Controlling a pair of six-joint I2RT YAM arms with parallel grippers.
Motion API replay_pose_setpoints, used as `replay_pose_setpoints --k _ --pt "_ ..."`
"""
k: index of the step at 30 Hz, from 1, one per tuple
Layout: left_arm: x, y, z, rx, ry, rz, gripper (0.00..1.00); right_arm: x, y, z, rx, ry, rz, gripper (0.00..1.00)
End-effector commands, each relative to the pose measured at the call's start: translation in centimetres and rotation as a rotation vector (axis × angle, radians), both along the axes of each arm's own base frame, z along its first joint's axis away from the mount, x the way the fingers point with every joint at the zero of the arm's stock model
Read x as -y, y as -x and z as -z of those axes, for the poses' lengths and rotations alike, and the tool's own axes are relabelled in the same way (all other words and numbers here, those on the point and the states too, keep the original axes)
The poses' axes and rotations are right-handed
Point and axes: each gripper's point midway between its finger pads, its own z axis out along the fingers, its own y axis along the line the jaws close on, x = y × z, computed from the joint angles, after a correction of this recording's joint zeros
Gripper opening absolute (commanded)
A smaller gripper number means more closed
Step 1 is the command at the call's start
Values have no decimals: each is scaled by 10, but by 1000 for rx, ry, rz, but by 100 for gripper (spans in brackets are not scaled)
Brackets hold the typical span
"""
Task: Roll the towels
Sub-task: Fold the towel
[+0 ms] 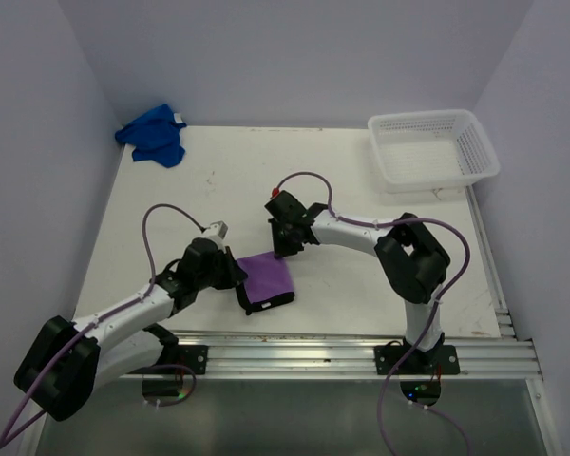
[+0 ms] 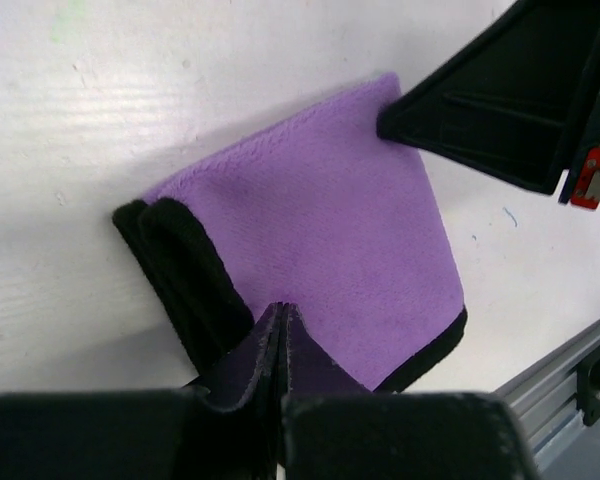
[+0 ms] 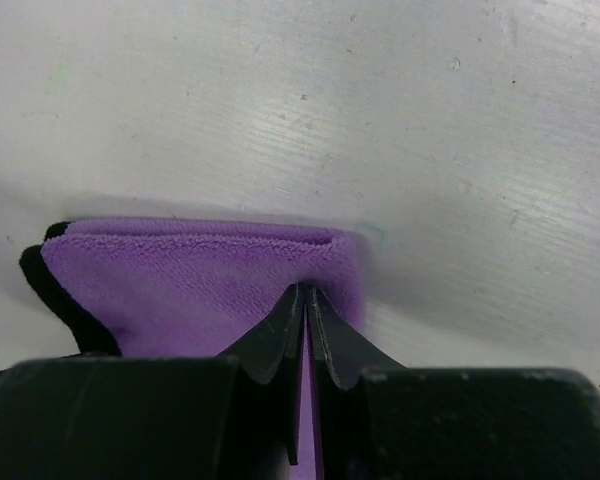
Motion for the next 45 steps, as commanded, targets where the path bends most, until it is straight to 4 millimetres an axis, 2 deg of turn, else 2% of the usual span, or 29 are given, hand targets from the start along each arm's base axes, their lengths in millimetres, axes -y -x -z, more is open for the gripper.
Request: replay_pose_setpoints --k 1,8,12,15,24,32,39,45 --pt "-3 -23 -27 85 -40 -34 0 -1 -13 -43 79 -39 -2 9" --pt "0 -44 -43 136 -75 -41 0 -5 -10 -51 80 -57 -12 9" --pt "2 -48 -41 131 -84 -36 0 -10 -11 -50 73 -71 -19 9" --pt "0 -46 -35 112 -95 -35 0 -11 -11 -43 64 -60 -20 9" --pt "-35 -27 8 42 -226 -115 0 -7 -9 -15 29 -21 -11 9" --pt "-49 -23 24 1 -303 -146 0 -2 -6 3 1 18 -8 9" --pt "-45 -24 19 12 -280 -143 0 -5 -9 -7 13 13 -14 11" --pt "-40 -26 14 25 -253 -134 0 -6 -7 -44 85 -3 -47 20"
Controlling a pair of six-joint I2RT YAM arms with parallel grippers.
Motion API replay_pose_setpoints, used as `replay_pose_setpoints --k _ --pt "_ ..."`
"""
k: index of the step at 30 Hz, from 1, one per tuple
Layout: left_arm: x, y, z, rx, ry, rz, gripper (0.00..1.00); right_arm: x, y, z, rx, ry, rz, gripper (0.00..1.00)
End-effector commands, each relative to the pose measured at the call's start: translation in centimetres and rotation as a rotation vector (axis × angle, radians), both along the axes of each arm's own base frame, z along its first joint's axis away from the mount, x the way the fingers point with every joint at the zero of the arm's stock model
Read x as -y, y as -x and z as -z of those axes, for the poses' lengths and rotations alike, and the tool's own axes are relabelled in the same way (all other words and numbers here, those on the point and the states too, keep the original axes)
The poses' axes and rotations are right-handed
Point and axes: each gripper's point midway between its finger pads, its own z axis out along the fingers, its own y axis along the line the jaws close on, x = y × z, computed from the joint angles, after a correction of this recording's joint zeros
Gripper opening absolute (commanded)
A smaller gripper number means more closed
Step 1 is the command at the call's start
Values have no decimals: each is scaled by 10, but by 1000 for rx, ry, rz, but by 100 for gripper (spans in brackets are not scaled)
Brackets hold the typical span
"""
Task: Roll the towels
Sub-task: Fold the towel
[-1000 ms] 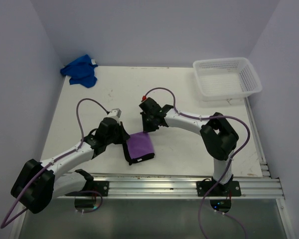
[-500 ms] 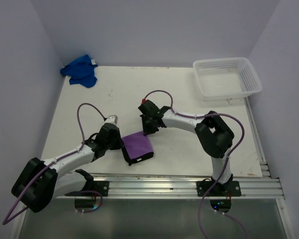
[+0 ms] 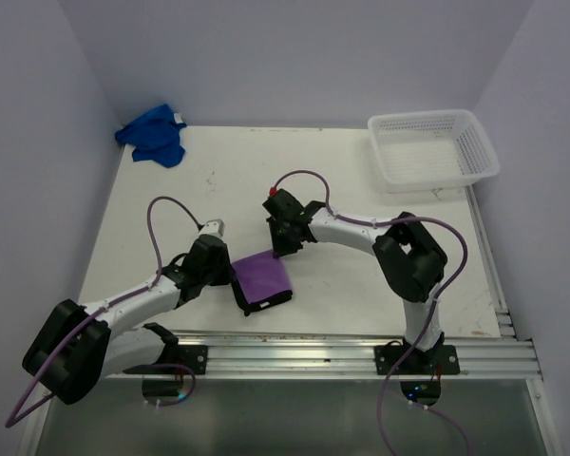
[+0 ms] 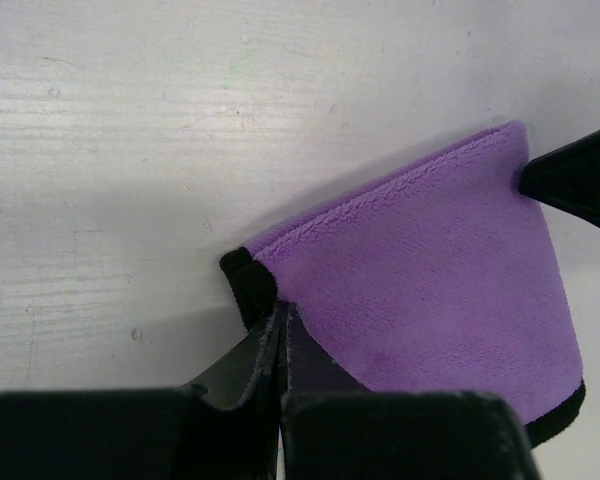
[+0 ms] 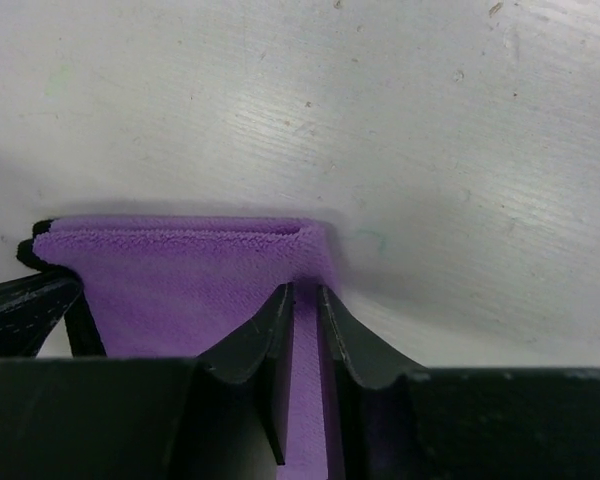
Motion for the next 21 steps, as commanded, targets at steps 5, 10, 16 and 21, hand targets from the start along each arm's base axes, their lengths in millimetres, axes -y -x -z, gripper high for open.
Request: replay_pose_setpoints --k 5,10,16,21 --pt "0 -6 -7 27 3 -11 0 -7 9 -62 127 -22 -61 26" --pt "1 -7 -9 34 9 -7 0 -9 27 -62 127 -27 -77 20" --pt "1 -6 -9 38 15 -9 0 -1 50 -30 76 6 -73 17" --pt "0 -5 -7 36 13 -10 0 6 68 -6 45 27 -70 16"
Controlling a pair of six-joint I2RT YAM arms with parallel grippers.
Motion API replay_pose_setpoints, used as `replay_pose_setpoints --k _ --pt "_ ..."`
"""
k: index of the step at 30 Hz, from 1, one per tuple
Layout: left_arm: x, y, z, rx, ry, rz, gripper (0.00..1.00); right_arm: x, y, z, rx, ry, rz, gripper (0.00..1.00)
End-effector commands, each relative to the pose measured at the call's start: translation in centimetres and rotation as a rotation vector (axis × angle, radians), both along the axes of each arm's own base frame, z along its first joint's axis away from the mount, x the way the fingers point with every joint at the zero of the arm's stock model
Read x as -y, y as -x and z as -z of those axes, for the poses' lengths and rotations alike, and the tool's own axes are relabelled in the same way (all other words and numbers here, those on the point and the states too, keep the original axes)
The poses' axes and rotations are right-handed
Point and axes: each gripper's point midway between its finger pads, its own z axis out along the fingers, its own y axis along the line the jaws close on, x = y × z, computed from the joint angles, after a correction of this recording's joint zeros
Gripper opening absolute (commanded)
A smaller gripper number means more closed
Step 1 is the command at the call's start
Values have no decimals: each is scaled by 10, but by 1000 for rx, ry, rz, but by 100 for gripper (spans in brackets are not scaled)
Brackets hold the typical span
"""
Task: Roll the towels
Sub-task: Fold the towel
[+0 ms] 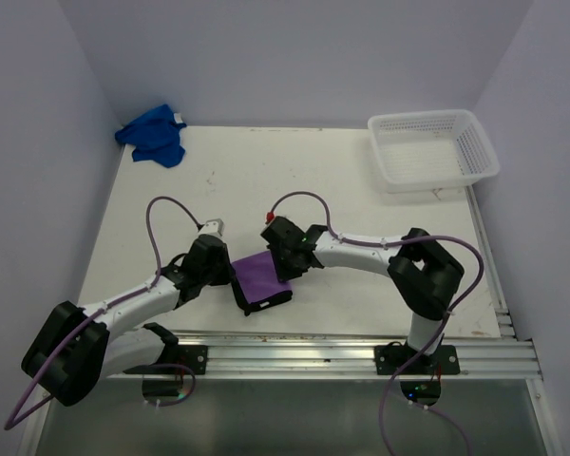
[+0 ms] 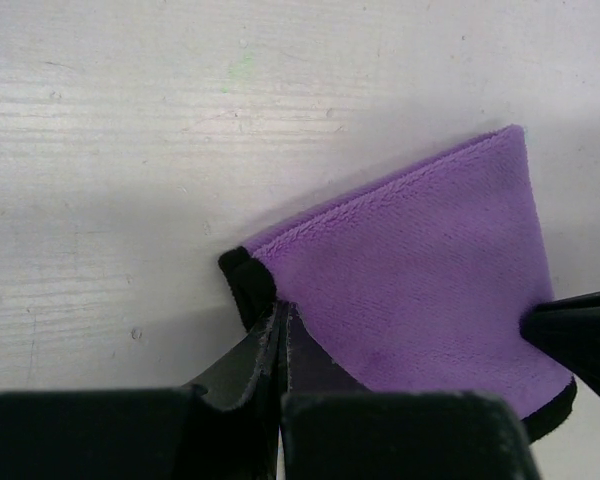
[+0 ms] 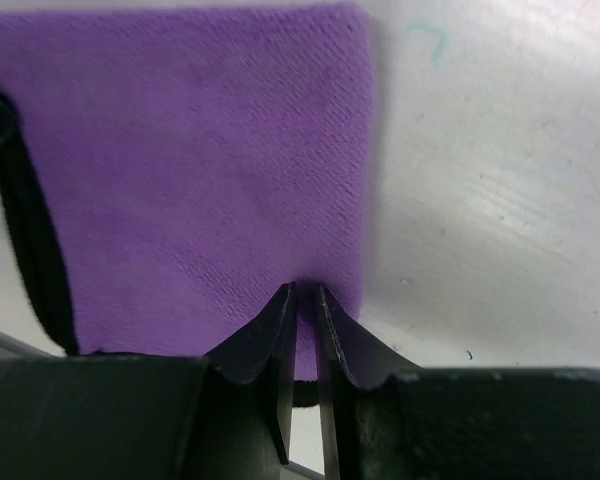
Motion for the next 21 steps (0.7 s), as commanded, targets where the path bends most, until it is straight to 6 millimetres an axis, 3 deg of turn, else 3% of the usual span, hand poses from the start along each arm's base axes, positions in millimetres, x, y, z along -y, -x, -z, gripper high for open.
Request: replay_pose_setpoints --k 1,6,13,18,21 --pt "-1 -4 -4 26 7 -9 0 -3 6 5 16 -21 25 16" --pt "0 -4 -3 25 8 -8 0 -3 8 7 12 -17 25 16" --pt "1 -4 -5 30 19 -8 0 -5 1 -36 90 -63 20 19" --pt "7 -9 -23 59 47 5 0 -2 10 -56 117 -88 13 20" --pt "10 -15 -42 101 61 10 0 -2 17 -57 117 -94 11 19"
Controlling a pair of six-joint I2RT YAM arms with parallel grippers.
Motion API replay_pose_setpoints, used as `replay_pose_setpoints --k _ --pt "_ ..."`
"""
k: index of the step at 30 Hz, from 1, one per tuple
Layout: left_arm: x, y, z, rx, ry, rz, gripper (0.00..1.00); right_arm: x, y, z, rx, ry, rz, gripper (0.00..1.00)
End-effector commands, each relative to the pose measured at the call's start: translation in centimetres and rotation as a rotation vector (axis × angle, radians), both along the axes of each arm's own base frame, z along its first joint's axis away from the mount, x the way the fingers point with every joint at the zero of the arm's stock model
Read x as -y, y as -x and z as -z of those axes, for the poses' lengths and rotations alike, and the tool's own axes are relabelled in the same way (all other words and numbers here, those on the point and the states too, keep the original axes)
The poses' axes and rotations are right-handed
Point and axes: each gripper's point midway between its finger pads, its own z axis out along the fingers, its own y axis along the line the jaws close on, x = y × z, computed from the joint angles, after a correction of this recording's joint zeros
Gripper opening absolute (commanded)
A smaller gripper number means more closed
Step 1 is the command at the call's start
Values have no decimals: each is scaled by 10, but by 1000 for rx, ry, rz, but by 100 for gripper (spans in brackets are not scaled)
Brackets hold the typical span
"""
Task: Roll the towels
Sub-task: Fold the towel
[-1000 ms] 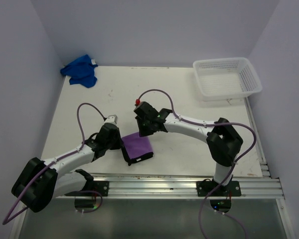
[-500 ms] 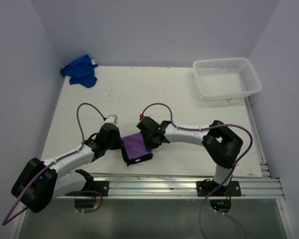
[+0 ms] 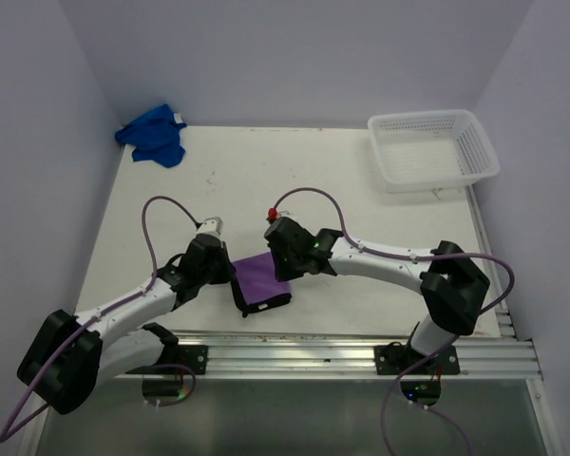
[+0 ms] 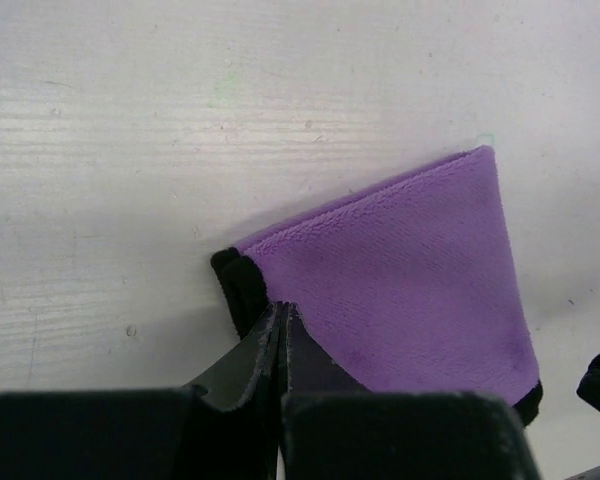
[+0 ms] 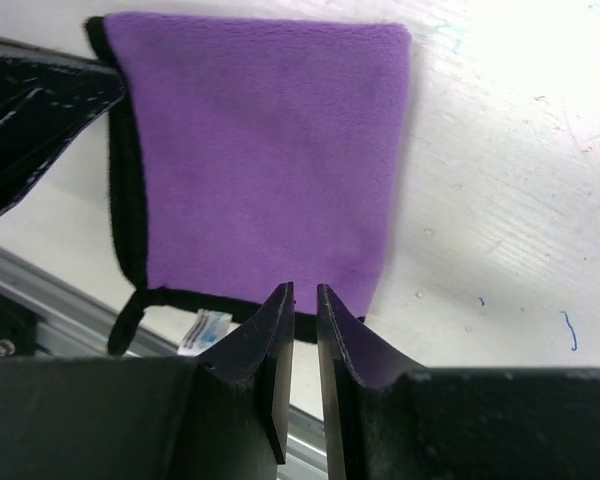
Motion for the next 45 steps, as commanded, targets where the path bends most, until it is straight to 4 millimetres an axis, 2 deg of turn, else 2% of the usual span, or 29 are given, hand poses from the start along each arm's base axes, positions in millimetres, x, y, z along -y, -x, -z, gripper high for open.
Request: replay_pose_setpoints --k 1,2,6,11,15,20,26,30,33,36,39,41,45 --pt "7 -16 -36 84 37 2 0 -1 5 -14 27 -23 10 19" --pt "8 -19 -44 101 44 -1 0 -2 7 -12 24 -22 10 19" --pt "10 -20 -54 112 46 12 0 -8 16 -2 7 -26 -13 18" --pt "20 -14 -70 146 107 68 0 -7 25 28 -26 19 -15 17" --pt "30 -2 -71 154 180 115 0 -4 26 47 -40 47 -2 17" --pt "37 14 -56 116 222 149 0 -6 26 60 -60 66 3 15" --pt "47 32 -39 76 250 179 0 -7 25 51 -54 59 3 15" --pt "56 46 -27 50 245 211 0 -9 20 34 -35 48 4 16" --pt "56 63 -7 -8 227 215 0 -9 16 19 -6 40 10 18" --pt "53 76 8 -43 214 211 0 -6 13 10 13 42 20 21" --pt "36 83 30 -77 167 166 0 -2 12 5 22 37 28 22" --pt "29 84 36 -86 145 138 0 2 8 6 26 35 46 22" --pt "29 84 39 -93 146 132 0 8 6 8 20 23 83 22"
